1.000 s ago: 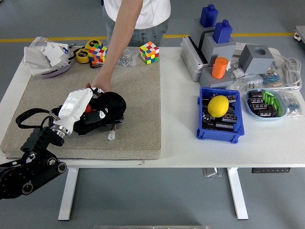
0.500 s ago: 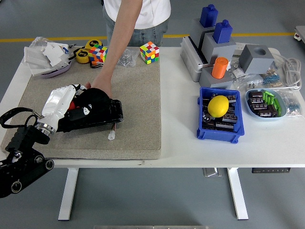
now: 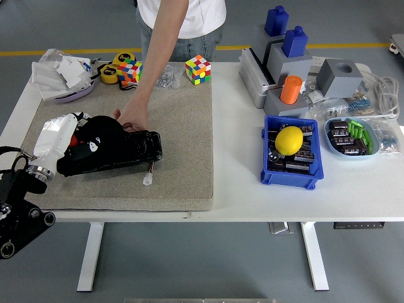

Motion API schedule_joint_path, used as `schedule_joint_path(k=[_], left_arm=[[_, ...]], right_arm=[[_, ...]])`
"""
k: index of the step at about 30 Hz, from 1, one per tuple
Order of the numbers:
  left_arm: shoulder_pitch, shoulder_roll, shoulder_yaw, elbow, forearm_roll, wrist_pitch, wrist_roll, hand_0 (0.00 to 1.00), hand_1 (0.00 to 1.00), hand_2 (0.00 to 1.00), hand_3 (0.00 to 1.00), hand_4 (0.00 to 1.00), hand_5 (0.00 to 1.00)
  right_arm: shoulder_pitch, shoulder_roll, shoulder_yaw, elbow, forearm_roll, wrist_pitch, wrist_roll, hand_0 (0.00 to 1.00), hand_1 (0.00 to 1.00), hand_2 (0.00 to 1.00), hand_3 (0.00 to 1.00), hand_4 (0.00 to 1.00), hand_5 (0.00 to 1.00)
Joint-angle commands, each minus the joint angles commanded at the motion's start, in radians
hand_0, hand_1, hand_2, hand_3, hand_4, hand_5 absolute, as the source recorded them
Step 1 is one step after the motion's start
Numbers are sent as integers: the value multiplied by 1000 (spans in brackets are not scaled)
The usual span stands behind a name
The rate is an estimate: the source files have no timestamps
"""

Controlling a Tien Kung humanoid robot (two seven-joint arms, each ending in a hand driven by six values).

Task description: Pick the rag up,wipe the panel,place it on the desk

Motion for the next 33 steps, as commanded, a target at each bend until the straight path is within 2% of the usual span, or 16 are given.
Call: schedule_joint_path(k=[12, 22, 28, 33], left_arm=[[41, 19, -72, 24, 12, 0, -5, 195, 71, 254, 563, 516, 167], [69, 24, -132, 44, 22, 0, -10, 195, 71, 254, 563, 515, 164], [61, 17, -116, 39, 18, 0, -8, 194, 70, 254, 564, 516, 163], [34, 0, -71, 30, 8, 0, -5, 194, 71, 254, 565, 516, 162]], right_arm=[[-2, 0, 0, 1, 0, -1, 0, 745, 645, 692, 593, 960, 583], [-1, 0, -2, 2, 0, -2, 1, 745, 645, 692, 592, 960, 583], [-1, -1, 0, 1, 1, -1, 1, 745, 645, 693, 592, 960, 583], [3, -2, -6, 1, 3, 0, 2, 745, 645, 692, 594, 960, 583]])
